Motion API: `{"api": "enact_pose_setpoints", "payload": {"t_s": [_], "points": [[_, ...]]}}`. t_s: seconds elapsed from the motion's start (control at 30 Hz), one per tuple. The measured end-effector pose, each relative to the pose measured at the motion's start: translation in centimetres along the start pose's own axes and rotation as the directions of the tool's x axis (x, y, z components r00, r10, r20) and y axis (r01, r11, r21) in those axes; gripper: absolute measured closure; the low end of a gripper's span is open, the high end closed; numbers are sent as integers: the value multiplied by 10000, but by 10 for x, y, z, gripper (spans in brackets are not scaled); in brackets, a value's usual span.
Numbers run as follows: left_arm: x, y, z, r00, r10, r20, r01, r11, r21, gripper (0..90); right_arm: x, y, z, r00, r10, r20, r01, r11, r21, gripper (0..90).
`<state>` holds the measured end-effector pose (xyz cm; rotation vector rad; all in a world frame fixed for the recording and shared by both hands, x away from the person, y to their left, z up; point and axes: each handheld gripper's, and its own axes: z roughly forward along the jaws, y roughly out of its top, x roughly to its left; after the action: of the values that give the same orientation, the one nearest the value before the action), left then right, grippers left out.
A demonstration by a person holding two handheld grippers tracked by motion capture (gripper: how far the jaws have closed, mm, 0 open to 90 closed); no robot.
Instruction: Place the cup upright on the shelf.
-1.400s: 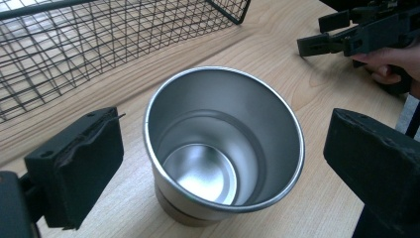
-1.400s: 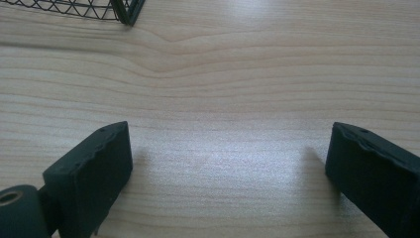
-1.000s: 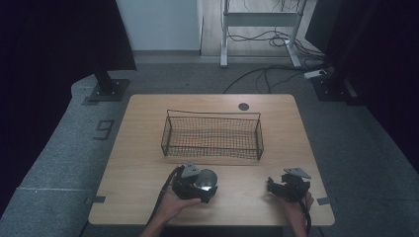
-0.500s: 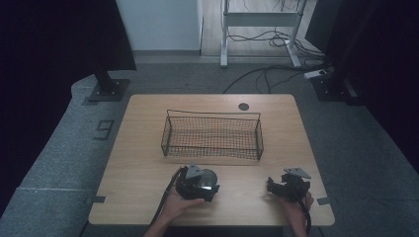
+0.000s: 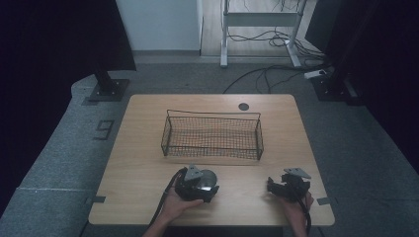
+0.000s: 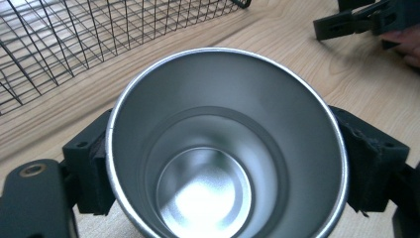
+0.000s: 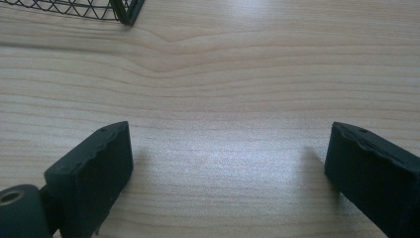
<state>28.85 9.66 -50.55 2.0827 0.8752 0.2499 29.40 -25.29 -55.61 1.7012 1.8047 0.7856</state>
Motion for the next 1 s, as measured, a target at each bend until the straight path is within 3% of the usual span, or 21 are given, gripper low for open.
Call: {"api": "enact_pose_setpoints", "payload": {"t_s": [0.27,0.53,0.67,0.77,1.0], "points": [[2,9,-17,9998,-58,201,70,9983,-575,142,0,0,0,10000,3,-1,-3,10000,-1,46],[7,10,-25,9999,-106,89,112,9974,-714,142,0,0,0,10000,1,-1,-1,10000,-1,46],[10,12,-29,9986,-360,400,394,9954,-870,143,0,0,0,10000,2,1,-2,10000,-2,46],[10,15,-31,9996,-253,137,265,9956,-894,143,0,0,0,10000,3,-1,-3,10000,-1,46],[16,17,-34,9987,-464,210,482,9943,-953,143,0,0,0,10000,1,-3,-1,10000,-1,46]]}}
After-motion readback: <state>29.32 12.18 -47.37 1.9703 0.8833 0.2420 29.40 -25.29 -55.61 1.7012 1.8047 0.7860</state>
